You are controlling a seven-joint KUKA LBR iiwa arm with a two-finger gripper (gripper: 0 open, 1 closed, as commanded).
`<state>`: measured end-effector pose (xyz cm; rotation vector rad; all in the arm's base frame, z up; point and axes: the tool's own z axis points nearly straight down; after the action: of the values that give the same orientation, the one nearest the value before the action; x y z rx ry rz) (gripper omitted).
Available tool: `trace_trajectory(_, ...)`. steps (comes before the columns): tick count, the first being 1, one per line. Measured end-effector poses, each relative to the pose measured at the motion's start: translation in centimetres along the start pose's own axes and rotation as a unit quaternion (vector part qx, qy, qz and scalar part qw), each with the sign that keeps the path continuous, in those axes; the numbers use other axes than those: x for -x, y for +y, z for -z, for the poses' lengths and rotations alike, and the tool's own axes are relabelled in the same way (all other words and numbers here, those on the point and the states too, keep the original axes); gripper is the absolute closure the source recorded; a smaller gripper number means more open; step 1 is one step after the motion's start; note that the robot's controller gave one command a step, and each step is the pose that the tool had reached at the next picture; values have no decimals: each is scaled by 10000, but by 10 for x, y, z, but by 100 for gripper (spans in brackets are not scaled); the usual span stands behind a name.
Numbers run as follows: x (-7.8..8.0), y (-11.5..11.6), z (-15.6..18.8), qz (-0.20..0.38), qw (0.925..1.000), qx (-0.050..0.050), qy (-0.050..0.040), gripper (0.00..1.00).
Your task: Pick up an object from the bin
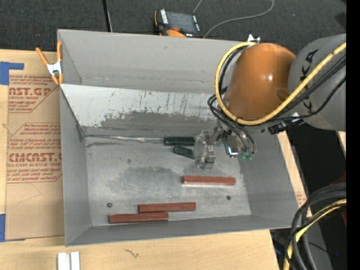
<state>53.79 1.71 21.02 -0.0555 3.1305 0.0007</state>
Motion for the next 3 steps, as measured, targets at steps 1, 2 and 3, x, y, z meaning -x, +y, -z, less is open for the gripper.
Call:
trace_trajectory(1, -2, 0, -4, -4, 10000, 4, 42, 0)
trace_trajectory(2, -44, -50, -144, 183, 9998, 7, 79, 0)
trace_trajectory(3, -41, -49, -139, 187, 9998, 2, 39, 100)
